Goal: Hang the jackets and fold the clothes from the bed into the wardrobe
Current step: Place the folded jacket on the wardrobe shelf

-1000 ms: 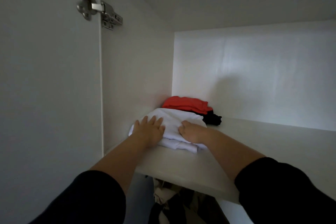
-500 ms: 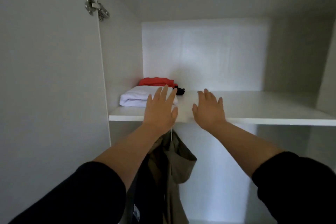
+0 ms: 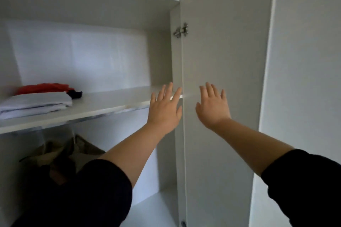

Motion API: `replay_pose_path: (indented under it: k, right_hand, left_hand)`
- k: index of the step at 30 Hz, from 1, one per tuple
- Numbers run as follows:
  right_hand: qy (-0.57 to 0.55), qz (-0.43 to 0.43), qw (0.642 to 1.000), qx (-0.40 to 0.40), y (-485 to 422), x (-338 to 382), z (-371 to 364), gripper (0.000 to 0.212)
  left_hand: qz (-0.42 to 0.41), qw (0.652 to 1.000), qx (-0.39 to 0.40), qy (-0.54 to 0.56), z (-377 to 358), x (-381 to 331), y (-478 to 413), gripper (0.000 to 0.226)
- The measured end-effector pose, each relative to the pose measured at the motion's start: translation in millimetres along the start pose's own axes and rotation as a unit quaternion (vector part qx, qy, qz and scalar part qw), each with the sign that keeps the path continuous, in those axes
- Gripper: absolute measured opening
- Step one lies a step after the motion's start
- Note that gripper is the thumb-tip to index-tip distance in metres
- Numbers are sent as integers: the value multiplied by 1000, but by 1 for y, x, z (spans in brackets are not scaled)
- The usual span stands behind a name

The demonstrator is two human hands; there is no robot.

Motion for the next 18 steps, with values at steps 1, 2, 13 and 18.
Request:
replay_pose_path:
  k: [1, 2, 13, 18]
  right_hand:
    - [12, -17, 1000, -4, 14, -29, 12, 61]
    - [24, -36, 999, -7, 29, -59, 23, 62]
    - [197, -234, 950, 60, 308, -395, 164, 62]
    - [248, -322, 910, 82, 452, -506, 248, 63]
  left_hand:
    - [-16, 1000, 3, 15, 1, -32, -4, 63]
    - [-32, 999, 6, 30, 3, -65, -7, 64]
    - [-267, 947, 40, 173, 34, -498, 76, 63]
    - [-341, 909, 68, 230, 76, -680, 151, 64]
Point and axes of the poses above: each hand's wrist, its own y-axis away from the middle knuckle, its own z-axis out of the back of the hand, x = y × z, the point moved 7 cm from there along -y, towards the middle knuckle, and after that the axes turned 2 degrees about -z, right-handed, at the moved point
